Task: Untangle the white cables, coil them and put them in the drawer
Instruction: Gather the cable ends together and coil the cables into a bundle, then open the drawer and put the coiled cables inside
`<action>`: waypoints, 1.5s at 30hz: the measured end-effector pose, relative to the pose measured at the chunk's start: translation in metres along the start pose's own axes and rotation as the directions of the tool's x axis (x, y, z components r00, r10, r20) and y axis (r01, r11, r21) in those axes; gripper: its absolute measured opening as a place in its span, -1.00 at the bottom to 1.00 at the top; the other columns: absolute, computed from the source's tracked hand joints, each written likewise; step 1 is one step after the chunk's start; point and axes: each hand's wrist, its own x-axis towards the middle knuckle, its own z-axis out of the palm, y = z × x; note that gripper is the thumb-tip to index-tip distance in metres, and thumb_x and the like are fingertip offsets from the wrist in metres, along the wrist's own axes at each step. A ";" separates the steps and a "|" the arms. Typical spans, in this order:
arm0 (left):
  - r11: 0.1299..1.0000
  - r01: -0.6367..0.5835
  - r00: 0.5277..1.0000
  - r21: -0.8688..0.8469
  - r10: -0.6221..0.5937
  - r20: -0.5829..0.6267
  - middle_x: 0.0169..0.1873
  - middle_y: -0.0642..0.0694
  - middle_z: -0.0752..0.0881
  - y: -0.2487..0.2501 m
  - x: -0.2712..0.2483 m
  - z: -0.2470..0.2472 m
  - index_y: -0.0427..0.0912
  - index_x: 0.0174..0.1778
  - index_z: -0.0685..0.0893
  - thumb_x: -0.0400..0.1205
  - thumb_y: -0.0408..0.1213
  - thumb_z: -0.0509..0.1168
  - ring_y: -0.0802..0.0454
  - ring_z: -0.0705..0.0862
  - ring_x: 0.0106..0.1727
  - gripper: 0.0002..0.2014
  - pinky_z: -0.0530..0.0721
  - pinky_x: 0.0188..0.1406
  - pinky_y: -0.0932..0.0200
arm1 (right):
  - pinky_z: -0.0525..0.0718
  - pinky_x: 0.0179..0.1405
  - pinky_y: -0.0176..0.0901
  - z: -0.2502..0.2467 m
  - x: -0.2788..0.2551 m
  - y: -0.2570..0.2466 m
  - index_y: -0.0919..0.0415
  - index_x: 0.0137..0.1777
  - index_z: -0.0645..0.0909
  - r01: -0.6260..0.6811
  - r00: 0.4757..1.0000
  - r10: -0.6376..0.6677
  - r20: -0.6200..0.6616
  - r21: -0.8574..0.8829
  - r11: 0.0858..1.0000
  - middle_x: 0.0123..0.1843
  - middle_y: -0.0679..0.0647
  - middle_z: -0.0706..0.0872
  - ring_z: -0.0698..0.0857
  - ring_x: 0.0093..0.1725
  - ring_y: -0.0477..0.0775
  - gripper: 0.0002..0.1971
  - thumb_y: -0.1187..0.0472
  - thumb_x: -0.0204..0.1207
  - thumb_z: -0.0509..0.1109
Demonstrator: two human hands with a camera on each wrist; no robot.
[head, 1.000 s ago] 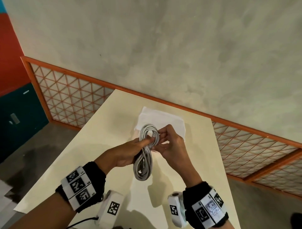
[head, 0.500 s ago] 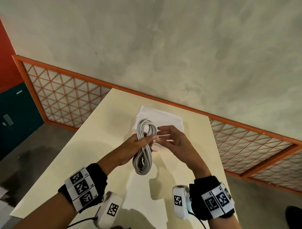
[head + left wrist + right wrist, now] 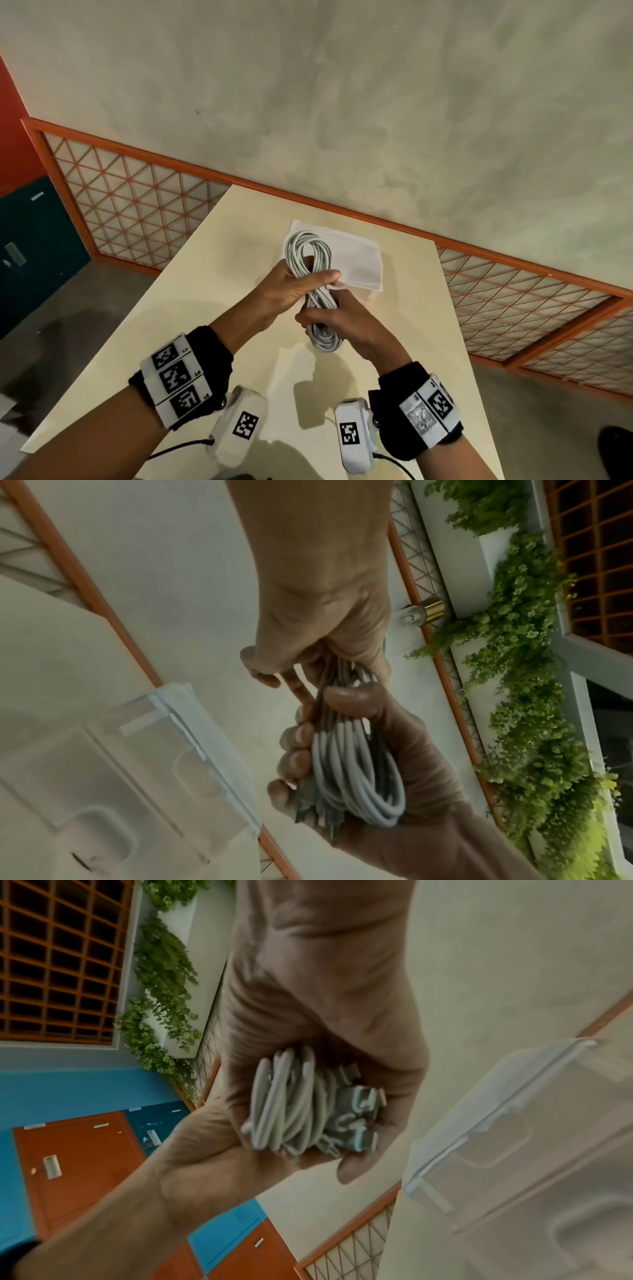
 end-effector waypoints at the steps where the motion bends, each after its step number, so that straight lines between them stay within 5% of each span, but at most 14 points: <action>1: 1.000 -0.006 1.000 0.021 0.006 -0.005 -0.28 0.02 0.84 -0.001 0.000 0.000 0.08 -0.31 0.82 0.50 -0.21 0.44 0.07 0.80 -0.09 -0.89 0.68 0.11 0.07 | 0.66 -0.03 0.04 0.000 0.000 0.000 0.27 -0.24 0.69 -0.006 1.000 0.006 -0.016 -0.008 1.000 -0.29 0.13 0.74 0.70 -0.24 0.08 -0.75 0.12 0.15 0.51; 3: 0.999 0.001 1.000 0.046 0.000 -0.018 -0.31 0.01 0.82 -0.002 0.001 0.000 0.05 -0.30 0.80 0.47 -0.14 0.48 0.06 0.78 -0.14 -0.96 0.68 0.05 0.03 | 0.68 0.00 0.08 0.001 0.002 0.001 0.26 -0.18 0.68 0.010 0.999 -0.011 -0.033 -0.013 1.000 -0.25 0.15 0.77 0.73 -0.19 0.12 -0.78 0.18 0.19 0.50; 7: 0.999 -0.017 0.996 0.032 0.020 -0.083 -0.32 -0.20 0.73 -0.004 0.005 -0.001 -0.17 -0.29 0.73 0.39 -0.03 0.51 -0.11 0.70 -0.19 -0.75 0.63 -0.04 -0.10 | 0.71 -0.13 0.10 0.009 -0.001 -0.005 0.25 -0.08 0.59 0.052 0.998 -0.047 -0.046 0.112 0.992 -0.29 0.12 0.70 0.72 -0.30 0.18 -0.82 0.40 0.33 0.45; 10: 1.000 -0.012 0.996 -0.009 0.011 -0.090 -0.29 -0.09 0.77 -0.007 0.005 -0.002 -0.08 -0.27 0.77 0.46 -0.14 0.48 -0.02 0.75 -0.13 -0.90 0.67 0.13 -0.09 | 0.66 -0.27 0.03 0.016 0.004 -0.001 0.37 -0.05 0.57 0.055 0.985 -0.051 -0.164 0.020 0.998 -0.35 0.16 0.64 0.64 -0.39 0.12 -0.74 0.32 0.31 0.50; 14: 0.995 0.002 0.992 -0.099 -0.014 -0.123 -0.27 -0.04 0.78 -0.013 0.005 0.002 -0.01 -0.28 0.78 0.50 -0.20 0.46 0.00 0.75 -0.07 -0.95 0.64 0.19 -0.05 | 0.72 -0.23 0.13 0.023 0.011 0.009 0.22 -0.14 0.59 0.085 0.922 -0.160 -0.353 -0.219 0.972 -0.35 0.12 0.75 0.72 -0.36 0.17 -0.67 0.09 0.09 0.38; 20: 0.880 0.000 0.995 -0.474 -0.047 -0.087 0.01 -0.22 0.79 -0.005 0.013 -0.007 -0.18 0.02 0.69 0.36 -0.38 0.42 -0.14 0.76 0.10 -0.70 0.69 0.14 -0.04 | 0.49 -0.38 -0.07 0.017 0.011 0.009 0.11 -0.42 0.41 0.044 0.965 -0.099 -0.244 -0.221 0.974 -0.51 0.03 0.53 0.50 -0.48 0.08 -0.82 0.16 0.11 0.40; 22: 0.861 -0.059 0.994 -0.504 0.002 -0.113 -0.10 -0.15 0.81 0.004 0.015 -0.012 -0.16 -0.03 0.68 0.38 -0.36 0.39 -0.07 0.79 -0.02 -0.75 0.76 -0.03 0.00 | 0.52 -0.38 -0.08 0.015 0.009 0.009 0.17 -0.40 0.42 0.035 0.983 -0.071 -0.171 -0.202 0.979 -0.51 0.07 0.54 0.52 -0.50 0.09 -0.79 0.26 0.22 0.45; 24: 0.892 -0.042 0.991 -0.451 -0.020 -0.132 -0.35 -0.09 0.80 0.009 0.016 -0.010 -0.14 -0.31 0.73 0.43 -0.30 0.39 0.01 0.79 -0.23 -0.98 0.81 -0.19 0.03 | 0.57 -0.36 -0.07 0.015 0.007 0.011 0.22 -0.34 0.44 0.028 0.992 -0.048 -0.116 -0.172 0.985 -0.51 0.10 0.56 0.54 -0.53 0.07 -0.81 0.34 0.30 0.45; 27: 0.908 -0.008 0.960 -0.419 -0.110 -0.256 -0.64 -0.04 0.62 0.004 0.022 -0.005 -0.16 -0.58 0.58 0.56 -0.21 0.37 0.07 0.64 -0.54 -0.64 0.74 -0.45 0.13 | 0.54 -0.38 -0.06 0.020 0.006 0.016 0.20 -0.36 0.44 0.033 0.993 -0.052 -0.106 -0.167 0.985 -0.50 0.12 0.53 0.52 -0.52 0.08 -0.80 0.30 0.25 0.45; 31: 0.857 0.035 0.888 -0.515 -0.263 -0.377 -0.75 0.01 0.43 -0.006 0.027 0.001 -0.16 -0.63 0.42 0.59 -0.24 0.36 0.12 0.45 -0.72 -0.55 0.56 -0.64 0.29 | 0.40 -0.44 -0.15 0.027 0.004 0.026 0.05 -0.42 0.37 0.049 0.975 -0.120 -0.185 -0.349 0.936 -0.51 -0.03 0.48 0.44 -0.50 0.05 -0.79 0.13 0.18 0.40; 34: 0.819 0.077 0.837 -0.569 -0.363 -0.409 -0.81 0.06 0.35 -0.014 0.031 0.000 -0.14 -0.58 0.39 0.59 -0.34 0.28 0.16 0.33 -0.79 -0.61 0.40 -0.72 0.40 | 0.52 -0.24 -0.03 0.029 0.002 0.029 0.12 -0.08 0.53 0.022 0.955 -0.201 -0.220 -0.621 0.783 -0.23 0.13 0.70 0.63 -0.21 0.27 -0.72 0.02 0.26 0.35; 37: 0.788 0.116 0.812 -0.604 -0.425 -0.399 -0.83 0.07 0.33 -0.019 0.032 0.000 -0.16 -0.51 0.40 0.57 -0.40 0.22 0.17 0.29 -0.82 -0.69 0.35 -0.73 0.43 | 0.41 -0.17 -0.03 0.030 0.002 0.033 0.13 0.10 0.50 -0.019 0.951 -0.220 -0.219 -0.749 0.662 -0.07 0.21 0.72 0.62 -0.05 0.35 -0.67 0.03 0.37 0.34; 42: 0.783 0.190 0.869 -0.593 -0.415 -0.270 -0.73 0.02 0.50 -0.024 0.033 -0.002 -0.16 -0.58 0.42 0.57 -0.34 0.32 0.14 0.51 -0.70 -0.62 0.62 -0.46 0.23 | 0.41 -0.37 -0.12 0.020 0.004 0.033 0.04 -0.37 0.42 -0.015 0.983 -0.077 -0.164 -0.493 0.870 -0.47 -0.02 0.52 0.50 -0.41 0.11 -0.82 0.09 0.26 0.40; 45: 0.687 0.224 0.923 -0.691 -0.377 -0.075 -0.35 -0.08 0.70 -0.020 0.030 -0.005 -0.16 -0.47 0.58 0.56 -0.30 0.36 0.03 0.74 -0.17 -0.74 0.71 -0.14 0.03 | 0.41 -0.35 -0.10 0.011 0.006 0.030 0.03 -0.45 0.35 -0.015 0.992 -0.032 -0.120 -0.375 0.927 -0.49 -0.04 0.46 0.45 -0.44 0.03 -0.80 0.06 0.15 0.35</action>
